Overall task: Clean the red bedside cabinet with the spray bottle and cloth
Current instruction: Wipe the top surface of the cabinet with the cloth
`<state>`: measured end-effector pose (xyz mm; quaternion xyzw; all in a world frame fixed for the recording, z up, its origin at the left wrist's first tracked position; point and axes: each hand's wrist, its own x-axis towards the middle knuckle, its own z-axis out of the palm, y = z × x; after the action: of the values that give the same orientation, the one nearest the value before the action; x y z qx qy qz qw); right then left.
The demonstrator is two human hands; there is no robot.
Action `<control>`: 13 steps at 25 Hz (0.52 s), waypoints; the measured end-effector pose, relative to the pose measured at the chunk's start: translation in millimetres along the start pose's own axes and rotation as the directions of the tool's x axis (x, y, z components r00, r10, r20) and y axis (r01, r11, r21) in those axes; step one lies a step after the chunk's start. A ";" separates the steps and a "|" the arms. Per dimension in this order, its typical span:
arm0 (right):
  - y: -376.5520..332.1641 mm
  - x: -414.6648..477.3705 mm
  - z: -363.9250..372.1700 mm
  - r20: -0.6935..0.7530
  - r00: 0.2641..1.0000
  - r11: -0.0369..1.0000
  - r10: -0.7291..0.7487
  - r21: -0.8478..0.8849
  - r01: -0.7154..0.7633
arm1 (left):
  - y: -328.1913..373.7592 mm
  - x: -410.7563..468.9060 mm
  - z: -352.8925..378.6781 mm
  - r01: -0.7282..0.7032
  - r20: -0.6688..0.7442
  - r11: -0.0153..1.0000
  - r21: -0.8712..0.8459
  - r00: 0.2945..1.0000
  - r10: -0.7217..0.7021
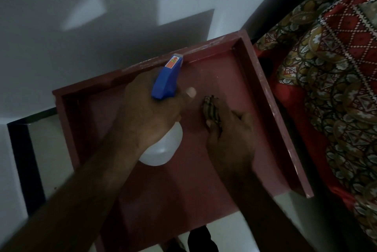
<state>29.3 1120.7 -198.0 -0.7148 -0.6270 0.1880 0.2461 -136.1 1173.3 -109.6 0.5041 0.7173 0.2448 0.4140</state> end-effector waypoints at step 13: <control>-120.8 21.2 72.4 0.170 0.914 0.929 -0.368 0.115 0.353 | -68.8 -44.1 -65.9 0.070 -0.232 0.975 -0.209 0.965 -0.119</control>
<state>-106.6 1161.2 -184.6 -0.5551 -0.7603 0.2317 0.2452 -220.7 1111.2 -111.8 0.3914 0.7579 0.3550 0.3826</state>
